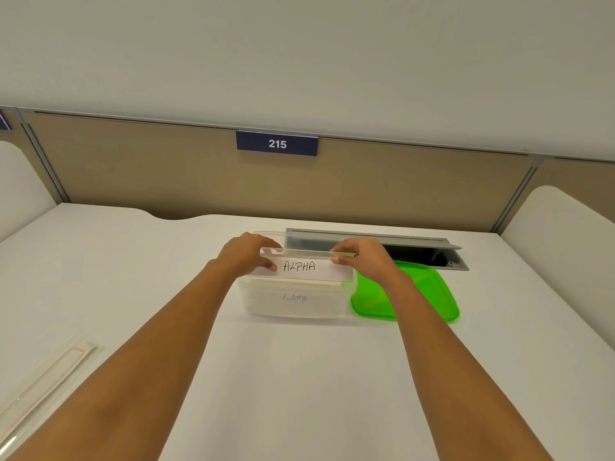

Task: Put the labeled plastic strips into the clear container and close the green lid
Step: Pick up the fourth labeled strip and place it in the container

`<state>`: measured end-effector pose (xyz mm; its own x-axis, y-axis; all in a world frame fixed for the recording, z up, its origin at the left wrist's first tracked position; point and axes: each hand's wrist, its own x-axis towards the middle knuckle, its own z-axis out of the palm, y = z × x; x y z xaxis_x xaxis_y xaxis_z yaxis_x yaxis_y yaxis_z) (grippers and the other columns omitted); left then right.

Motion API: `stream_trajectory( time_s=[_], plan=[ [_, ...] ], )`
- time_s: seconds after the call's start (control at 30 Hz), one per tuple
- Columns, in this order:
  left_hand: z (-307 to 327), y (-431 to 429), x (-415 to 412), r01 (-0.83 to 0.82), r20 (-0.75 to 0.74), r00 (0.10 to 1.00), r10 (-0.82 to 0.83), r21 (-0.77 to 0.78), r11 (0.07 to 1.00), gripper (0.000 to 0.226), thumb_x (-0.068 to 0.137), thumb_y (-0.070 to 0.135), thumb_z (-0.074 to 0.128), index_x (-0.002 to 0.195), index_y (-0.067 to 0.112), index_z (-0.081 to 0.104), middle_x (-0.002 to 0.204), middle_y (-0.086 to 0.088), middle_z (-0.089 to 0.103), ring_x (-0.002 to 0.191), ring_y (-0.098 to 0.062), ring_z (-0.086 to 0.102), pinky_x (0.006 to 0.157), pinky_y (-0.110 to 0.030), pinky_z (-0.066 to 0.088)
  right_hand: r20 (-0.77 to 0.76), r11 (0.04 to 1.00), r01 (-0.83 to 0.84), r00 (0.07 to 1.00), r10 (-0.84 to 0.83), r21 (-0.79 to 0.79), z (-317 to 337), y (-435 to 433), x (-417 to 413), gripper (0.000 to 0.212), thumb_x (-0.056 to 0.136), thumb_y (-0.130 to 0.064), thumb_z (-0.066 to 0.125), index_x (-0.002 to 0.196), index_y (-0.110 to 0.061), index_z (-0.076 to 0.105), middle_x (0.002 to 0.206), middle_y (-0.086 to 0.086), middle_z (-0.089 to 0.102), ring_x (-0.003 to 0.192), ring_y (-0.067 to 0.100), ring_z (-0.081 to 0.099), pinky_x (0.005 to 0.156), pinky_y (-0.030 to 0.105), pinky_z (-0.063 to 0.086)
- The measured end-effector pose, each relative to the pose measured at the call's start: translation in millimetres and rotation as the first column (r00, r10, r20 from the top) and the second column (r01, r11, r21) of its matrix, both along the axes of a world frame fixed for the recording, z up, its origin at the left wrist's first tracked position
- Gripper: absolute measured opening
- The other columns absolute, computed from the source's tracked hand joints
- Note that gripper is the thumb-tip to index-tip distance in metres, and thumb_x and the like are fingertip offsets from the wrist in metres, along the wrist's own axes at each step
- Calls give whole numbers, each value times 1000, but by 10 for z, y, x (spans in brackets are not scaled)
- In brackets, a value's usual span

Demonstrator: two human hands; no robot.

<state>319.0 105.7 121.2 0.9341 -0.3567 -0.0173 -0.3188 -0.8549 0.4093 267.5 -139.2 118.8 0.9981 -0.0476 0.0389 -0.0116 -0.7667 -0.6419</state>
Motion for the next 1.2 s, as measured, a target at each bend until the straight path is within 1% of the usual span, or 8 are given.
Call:
stream_trajectory(
  time_s=[0.23,0.43,0.57,0.7,0.87,1.03,1.1,1.2],
  plan=[
    [-82,-3,-1,28,-79,997,-20,100,995,49,76,30,76,123,29,62,128,1,62,105,-25,61,75,-24,40,-103,988,-54,994,39,-144,-88,57,14,25,81,-25,71,106,-17,71,108,5,72,103,21,64,93,34,50],
    [-190,-39,22,75,-115,992,-54,191,979,50,81,27,73,128,26,58,133,-3,57,118,-24,56,92,-33,46,-207,957,-105,977,49,-271,-53,114,76,24,81,-27,71,104,-21,70,106,1,73,101,20,65,90,32,49],
    [-256,-40,42,105,-115,990,-79,237,966,41,86,22,67,126,26,59,128,-3,59,116,-22,57,90,-31,46,-277,918,-153,960,49,-367,-9,190,129,26,79,-30,73,104,-23,70,107,-2,72,104,19,61,89,31,47],
    [-315,-53,55,108,-114,990,-81,259,960,35,90,14,60,123,27,60,125,-1,61,115,-20,57,87,-29,46,-327,875,-195,944,45,-443,-4,253,179,28,78,-31,74,104,-24,69,112,-1,69,105,21,62,82,29,45],
    [-302,-85,90,138,-176,980,-90,285,949,39,91,5,52,119,29,64,121,0,64,110,-20,61,86,-29,48,-344,822,-229,938,43,-521,-35,306,224,27,76,-27,76,102,-23,70,114,1,67,104,22,62,76,27,40],
    [-289,-103,121,153,-229,969,-92,264,952,38,91,3,53,119,25,65,122,-4,63,110,-23,61,93,-32,50,-378,784,-264,925,40,-562,-144,346,269,23,81,-14,68,102,-23,70,117,2,65,104,22,63,81,30,46],
    [-289,-92,132,135,-224,971,-85,216,967,35,89,3,58,119,20,66,122,-6,63,110,-24,62,86,-30,50,-400,785,-276,916,39,-554,-178,346,290,26,83,-8,62,103,-21,70,120,3,63,105,24,63,85,31,49],
    [-307,-84,137,109,-202,976,-79,141,984,31,84,2,64,113,13,69,115,-8,66,105,-25,64,65,-23,46,-418,793,-291,907,50,-535,-194,336,320,24,83,-7,65,104,-17,71,120,7,63,101,25,64,85,31,50]
  ],
)
